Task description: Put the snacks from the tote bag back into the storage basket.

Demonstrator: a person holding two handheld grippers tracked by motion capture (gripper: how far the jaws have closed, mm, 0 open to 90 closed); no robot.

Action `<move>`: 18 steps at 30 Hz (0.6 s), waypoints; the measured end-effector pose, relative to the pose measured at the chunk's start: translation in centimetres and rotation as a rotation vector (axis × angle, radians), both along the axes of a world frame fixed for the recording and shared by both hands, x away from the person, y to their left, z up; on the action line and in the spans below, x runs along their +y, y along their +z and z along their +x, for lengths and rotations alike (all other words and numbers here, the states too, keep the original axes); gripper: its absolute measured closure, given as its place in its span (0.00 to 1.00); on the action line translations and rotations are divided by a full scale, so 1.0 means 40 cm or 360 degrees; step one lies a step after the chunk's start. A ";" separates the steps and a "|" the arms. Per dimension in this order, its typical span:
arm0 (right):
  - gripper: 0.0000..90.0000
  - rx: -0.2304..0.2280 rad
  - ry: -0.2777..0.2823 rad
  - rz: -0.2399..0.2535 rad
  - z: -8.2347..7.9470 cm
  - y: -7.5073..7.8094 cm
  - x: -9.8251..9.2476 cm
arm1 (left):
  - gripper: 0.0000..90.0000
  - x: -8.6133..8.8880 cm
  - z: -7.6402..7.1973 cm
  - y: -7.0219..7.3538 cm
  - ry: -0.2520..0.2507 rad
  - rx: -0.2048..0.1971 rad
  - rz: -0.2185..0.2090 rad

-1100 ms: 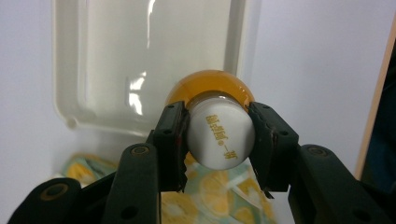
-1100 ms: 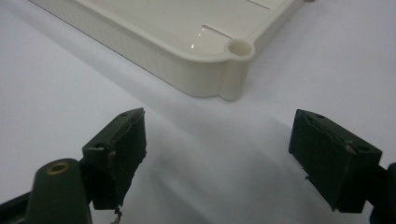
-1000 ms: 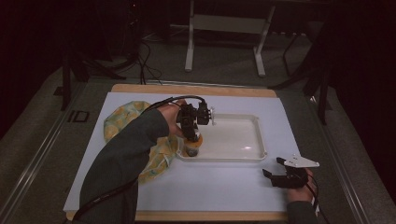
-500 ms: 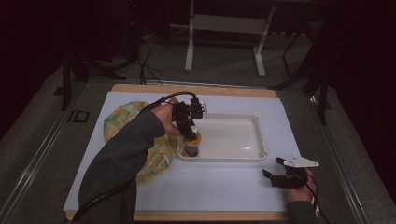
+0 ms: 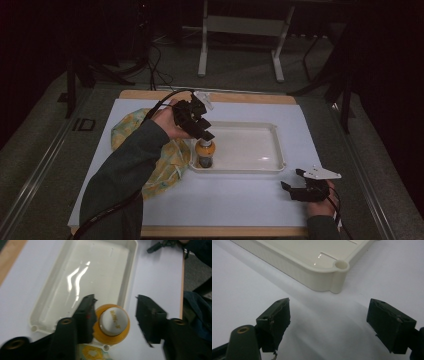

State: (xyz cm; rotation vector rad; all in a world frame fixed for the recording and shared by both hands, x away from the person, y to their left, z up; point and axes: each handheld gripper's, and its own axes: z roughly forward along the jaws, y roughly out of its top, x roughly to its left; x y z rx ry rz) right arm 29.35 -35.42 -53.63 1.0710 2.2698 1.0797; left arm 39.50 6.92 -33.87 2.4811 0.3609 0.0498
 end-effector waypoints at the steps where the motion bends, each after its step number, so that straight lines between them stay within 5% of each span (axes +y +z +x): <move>1: 0.21 0.0000 -0.0001 0.0000 0.000 0.000 0.000 | 0.58 0.007 0.000 0.000 0.0019 -0.0010 -0.0031; 6: 0.21 0.0003 -0.0003 0.0001 0.000 0.000 0.000 | 0.60 0.032 0.003 -0.004 0.0113 -0.0025 -0.0083; 18: 0.21 0.0010 -0.0010 -0.0008 0.001 -0.001 0.002 | 0.59 0.094 -0.011 -0.036 0.0326 -0.0142 -0.0088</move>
